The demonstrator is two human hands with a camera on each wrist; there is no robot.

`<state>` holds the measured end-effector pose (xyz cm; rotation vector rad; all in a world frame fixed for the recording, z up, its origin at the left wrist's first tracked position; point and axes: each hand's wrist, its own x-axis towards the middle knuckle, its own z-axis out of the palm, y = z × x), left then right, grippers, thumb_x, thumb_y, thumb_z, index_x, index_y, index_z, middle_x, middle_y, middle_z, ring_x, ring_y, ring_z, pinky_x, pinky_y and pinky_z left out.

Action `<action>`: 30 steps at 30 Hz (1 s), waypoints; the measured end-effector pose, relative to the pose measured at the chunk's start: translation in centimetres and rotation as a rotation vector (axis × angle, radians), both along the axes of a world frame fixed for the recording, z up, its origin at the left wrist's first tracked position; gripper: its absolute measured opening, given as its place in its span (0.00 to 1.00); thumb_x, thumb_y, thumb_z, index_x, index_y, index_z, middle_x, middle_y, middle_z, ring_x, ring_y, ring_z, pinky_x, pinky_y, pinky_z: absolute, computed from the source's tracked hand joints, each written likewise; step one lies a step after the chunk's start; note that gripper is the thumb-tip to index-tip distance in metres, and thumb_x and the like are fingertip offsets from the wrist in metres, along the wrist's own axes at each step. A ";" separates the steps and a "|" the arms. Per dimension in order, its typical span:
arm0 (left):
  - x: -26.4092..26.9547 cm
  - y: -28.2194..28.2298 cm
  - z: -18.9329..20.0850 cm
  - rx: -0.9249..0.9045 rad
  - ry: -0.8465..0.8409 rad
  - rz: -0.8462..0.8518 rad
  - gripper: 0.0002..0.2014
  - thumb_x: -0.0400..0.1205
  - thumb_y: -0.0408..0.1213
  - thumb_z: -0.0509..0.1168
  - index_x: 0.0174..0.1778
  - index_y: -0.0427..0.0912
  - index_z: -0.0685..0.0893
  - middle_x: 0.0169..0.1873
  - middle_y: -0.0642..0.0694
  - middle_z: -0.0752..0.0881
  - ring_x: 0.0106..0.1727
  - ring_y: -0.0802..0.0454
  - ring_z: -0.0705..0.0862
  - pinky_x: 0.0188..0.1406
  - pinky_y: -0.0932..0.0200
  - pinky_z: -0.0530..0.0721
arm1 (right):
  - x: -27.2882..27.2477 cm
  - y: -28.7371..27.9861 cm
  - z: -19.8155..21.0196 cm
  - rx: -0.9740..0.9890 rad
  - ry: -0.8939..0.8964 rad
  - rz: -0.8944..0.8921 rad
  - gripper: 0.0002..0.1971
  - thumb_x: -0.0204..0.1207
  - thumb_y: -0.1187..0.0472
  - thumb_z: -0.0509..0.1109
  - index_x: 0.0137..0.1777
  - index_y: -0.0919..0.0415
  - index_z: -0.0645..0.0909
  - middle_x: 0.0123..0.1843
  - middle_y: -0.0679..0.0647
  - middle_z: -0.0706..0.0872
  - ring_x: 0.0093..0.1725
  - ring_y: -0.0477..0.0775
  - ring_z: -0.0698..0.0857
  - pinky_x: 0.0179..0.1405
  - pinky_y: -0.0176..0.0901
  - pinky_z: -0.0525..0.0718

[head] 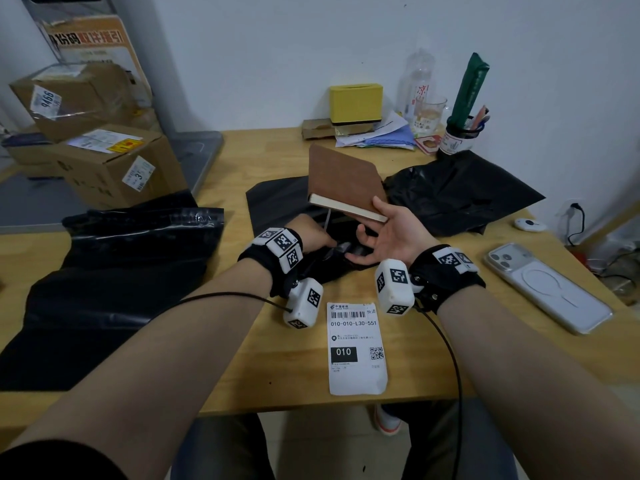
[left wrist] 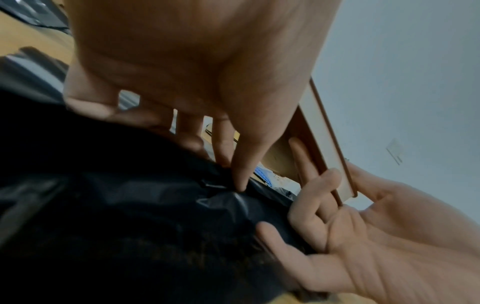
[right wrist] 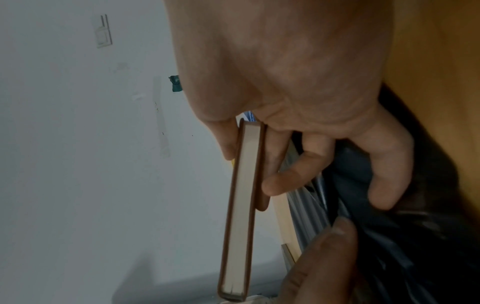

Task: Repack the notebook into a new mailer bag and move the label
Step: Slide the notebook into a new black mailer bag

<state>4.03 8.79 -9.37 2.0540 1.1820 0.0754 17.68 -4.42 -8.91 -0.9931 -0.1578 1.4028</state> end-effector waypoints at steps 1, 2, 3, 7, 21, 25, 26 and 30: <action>0.0 0.3 0.0 -0.011 -0.027 0.036 0.17 0.73 0.45 0.80 0.50 0.36 0.91 0.36 0.44 0.88 0.35 0.49 0.84 0.35 0.57 0.84 | 0.0 -0.1 -0.1 0.003 -0.004 0.001 0.17 0.83 0.46 0.69 0.68 0.50 0.77 0.72 0.48 0.87 0.36 0.50 0.84 0.65 0.78 0.77; -0.2 0.6 -0.1 -0.022 -0.049 0.066 0.17 0.72 0.45 0.80 0.50 0.37 0.91 0.38 0.42 0.90 0.37 0.48 0.87 0.39 0.55 0.87 | 0.0 -0.1 -0.1 0.008 -0.008 0.003 0.17 0.83 0.46 0.69 0.68 0.50 0.77 0.72 0.49 0.86 0.36 0.50 0.85 0.65 0.78 0.77; -0.4 0.9 0.0 -0.034 -0.064 0.093 0.17 0.72 0.45 0.80 0.50 0.37 0.92 0.40 0.41 0.91 0.39 0.47 0.88 0.43 0.53 0.89 | 0.0 -0.2 -0.2 0.013 -0.011 0.004 0.18 0.83 0.47 0.69 0.69 0.51 0.77 0.73 0.49 0.86 0.36 0.50 0.85 0.64 0.78 0.78; -1.2 2.0 0.3 -0.073 -0.184 0.180 0.15 0.72 0.45 0.80 0.45 0.35 0.92 0.34 0.41 0.90 0.32 0.45 0.86 0.33 0.57 0.81 | 0.0 -0.3 -0.1 0.045 -0.042 -0.010 0.15 0.83 0.47 0.69 0.66 0.50 0.79 0.71 0.49 0.87 0.46 0.52 0.86 0.67 0.80 0.75; -0.1 3.9 2.1 -0.271 -0.218 0.306 0.12 0.76 0.42 0.78 0.40 0.38 0.86 0.23 0.46 0.84 0.18 0.55 0.78 0.15 0.67 0.68 | 4.6 -3.3 3.4 0.000 -0.489 -0.255 0.12 0.82 0.46 0.71 0.57 0.52 0.79 0.49 0.52 0.88 0.49 0.56 0.87 0.47 0.48 0.78; 0.3 4.0 1.8 -0.253 -0.207 0.323 0.14 0.80 0.41 0.74 0.34 0.41 0.78 0.21 0.47 0.83 0.07 0.60 0.72 0.07 0.73 0.60 | 5.4 -4.7 2.3 -0.076 -0.522 -0.316 0.14 0.82 0.47 0.72 0.60 0.55 0.82 0.59 0.55 0.89 0.60 0.58 0.87 0.65 0.54 0.81; 0.3 4.1 1.6 -0.253 -0.211 0.332 0.14 0.80 0.40 0.74 0.33 0.41 0.78 0.17 0.48 0.82 0.07 0.61 0.72 0.07 0.73 0.60 | 5.5 -5.1 2.0 -0.088 -0.511 -0.326 0.16 0.82 0.47 0.72 0.63 0.56 0.83 0.63 0.57 0.90 0.62 0.58 0.88 0.69 0.55 0.82; 0.5 4.4 1.3 -0.239 -0.250 0.368 0.11 0.80 0.38 0.75 0.35 0.40 0.81 0.16 0.48 0.83 0.08 0.61 0.75 0.07 0.71 0.62 | 5.7 -6.6 1.5 -0.131 -0.525 -0.279 0.22 0.82 0.45 0.71 0.70 0.56 0.83 0.63 0.57 0.90 0.63 0.60 0.88 0.58 0.56 0.85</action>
